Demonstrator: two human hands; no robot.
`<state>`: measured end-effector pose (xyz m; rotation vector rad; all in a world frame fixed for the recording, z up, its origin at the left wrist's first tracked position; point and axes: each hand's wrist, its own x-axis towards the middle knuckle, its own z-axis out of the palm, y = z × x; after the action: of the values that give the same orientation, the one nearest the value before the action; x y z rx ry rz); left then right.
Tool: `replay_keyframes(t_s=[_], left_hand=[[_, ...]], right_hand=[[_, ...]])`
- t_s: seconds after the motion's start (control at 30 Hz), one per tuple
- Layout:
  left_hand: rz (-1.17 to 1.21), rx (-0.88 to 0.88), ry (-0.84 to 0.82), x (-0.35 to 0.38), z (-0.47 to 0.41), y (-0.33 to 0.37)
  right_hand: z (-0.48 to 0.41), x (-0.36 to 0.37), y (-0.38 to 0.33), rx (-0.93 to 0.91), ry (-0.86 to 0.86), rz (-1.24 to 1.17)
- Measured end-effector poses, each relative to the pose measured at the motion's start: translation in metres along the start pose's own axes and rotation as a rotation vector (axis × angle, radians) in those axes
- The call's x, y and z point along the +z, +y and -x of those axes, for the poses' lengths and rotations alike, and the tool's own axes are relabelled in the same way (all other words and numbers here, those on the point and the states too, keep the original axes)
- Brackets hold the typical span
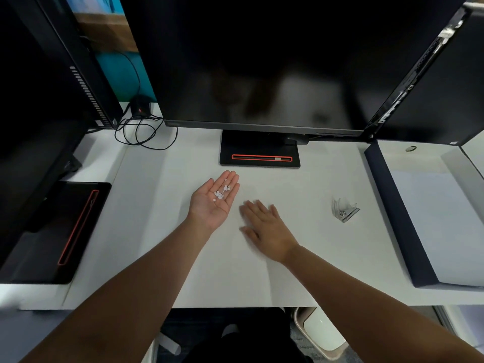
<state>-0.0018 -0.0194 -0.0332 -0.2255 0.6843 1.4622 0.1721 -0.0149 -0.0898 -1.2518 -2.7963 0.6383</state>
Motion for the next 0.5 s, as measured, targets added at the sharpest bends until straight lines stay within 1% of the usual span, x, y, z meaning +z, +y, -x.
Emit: replay_keyframes(t_s=[0.1,0.2,0.27,0.33,0.4,0.5], left_hand=[[0.01,0.025,-0.008,-0.001,0.003,0.008],[0.013,0.048,-0.013,-0.003,0.007,0.014],[0.011,0.054,-0.008,-0.005,0.009,0.015],[-0.003,0.048,-0.007,-0.007,0.011,0.013],[-0.023,0.018,-0.006,-0.01,0.013,0.008],[-0.051,-0.041,-0.008,-0.012,0.015,-0.007]], right_hand=[[-0.012,0.006,-0.017,-0.014,-0.095,0.06],[-0.013,0.011,-0.017,-0.019,-0.077,0.084],[-0.009,0.01,-0.012,-0.06,0.02,0.032],[-0.004,0.009,-0.008,-0.104,0.179,-0.026],[0.004,0.006,-0.003,-0.035,0.309,-0.076],[0.016,0.002,0.008,0.119,0.393,-0.099]])
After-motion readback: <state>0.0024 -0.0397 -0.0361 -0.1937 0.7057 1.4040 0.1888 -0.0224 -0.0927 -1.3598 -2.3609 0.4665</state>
